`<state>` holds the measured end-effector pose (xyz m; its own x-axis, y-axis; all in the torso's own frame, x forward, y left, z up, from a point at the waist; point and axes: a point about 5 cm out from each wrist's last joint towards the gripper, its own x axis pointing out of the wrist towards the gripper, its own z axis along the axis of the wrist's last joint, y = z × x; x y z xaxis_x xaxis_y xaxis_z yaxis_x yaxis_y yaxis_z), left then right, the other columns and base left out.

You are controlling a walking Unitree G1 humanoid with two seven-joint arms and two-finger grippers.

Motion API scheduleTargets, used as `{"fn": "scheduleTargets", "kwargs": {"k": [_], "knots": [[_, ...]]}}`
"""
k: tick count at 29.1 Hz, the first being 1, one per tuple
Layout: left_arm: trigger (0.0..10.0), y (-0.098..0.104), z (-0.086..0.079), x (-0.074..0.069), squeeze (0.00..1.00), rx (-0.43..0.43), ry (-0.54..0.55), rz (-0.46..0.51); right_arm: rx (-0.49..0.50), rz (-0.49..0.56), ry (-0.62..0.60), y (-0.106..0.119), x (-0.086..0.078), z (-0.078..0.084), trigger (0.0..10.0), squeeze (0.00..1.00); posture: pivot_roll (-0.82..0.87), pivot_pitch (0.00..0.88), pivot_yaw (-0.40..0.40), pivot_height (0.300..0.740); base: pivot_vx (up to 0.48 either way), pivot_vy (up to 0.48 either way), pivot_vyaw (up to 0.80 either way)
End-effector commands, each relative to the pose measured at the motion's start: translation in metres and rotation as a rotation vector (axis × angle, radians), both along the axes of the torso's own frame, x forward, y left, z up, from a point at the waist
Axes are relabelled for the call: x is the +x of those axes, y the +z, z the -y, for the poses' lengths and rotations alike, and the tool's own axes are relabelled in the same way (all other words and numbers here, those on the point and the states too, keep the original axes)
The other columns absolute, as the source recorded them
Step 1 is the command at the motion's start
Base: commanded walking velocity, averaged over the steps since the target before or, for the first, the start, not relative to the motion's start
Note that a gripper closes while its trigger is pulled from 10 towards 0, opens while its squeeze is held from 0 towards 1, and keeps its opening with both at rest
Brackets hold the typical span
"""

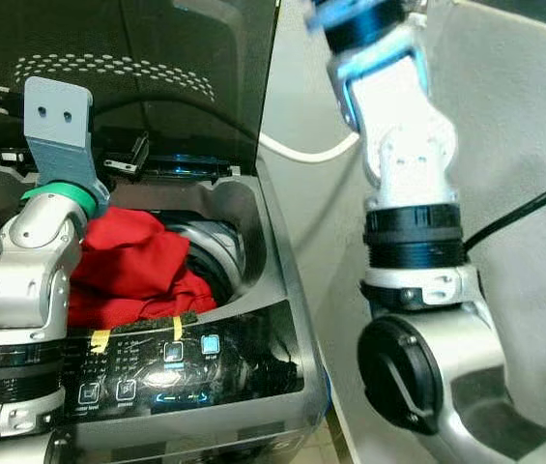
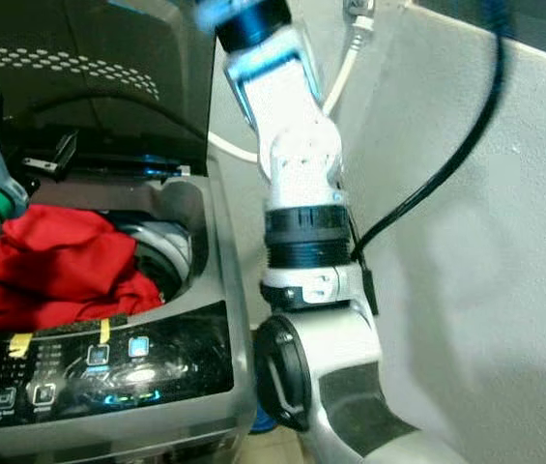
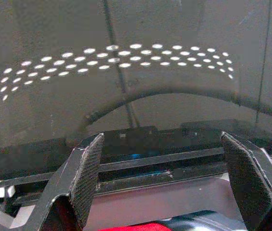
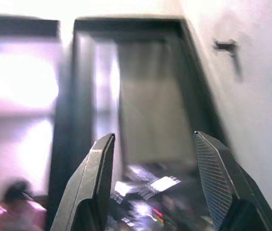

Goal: Clothes washing

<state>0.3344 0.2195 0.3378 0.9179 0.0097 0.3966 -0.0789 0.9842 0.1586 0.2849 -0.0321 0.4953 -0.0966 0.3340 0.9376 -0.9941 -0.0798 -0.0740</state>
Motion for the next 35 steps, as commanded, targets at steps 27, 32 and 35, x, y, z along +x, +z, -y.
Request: {"fn": "scheduleTargets", "kwargs": {"k": [27,32,35], "knots": [[10.0,-0.009,0.000,-0.005,0.00,0.008,-0.010,-0.026,0.237,-0.068,0.334,0.019,0.002,0.017,10.0,0.00,0.00,0.161,-0.137,0.740,0.000,0.000,0.00],[10.0,-0.008,-0.002,-0.006,0.00,0.009,-0.009,-0.024,0.188,0.006,0.347,0.019,-0.009,0.013,10.0,0.00,-0.01,0.160,-0.140,0.740,0.000,0.000,0.00],[10.0,-0.008,-0.001,-0.006,0.00,0.006,-0.012,-0.024,0.159,-0.012,0.275,0.014,-0.003,0.010,10.0,0.00,-0.01,0.159,-0.138,0.740,0.000,0.000,0.00]]}}
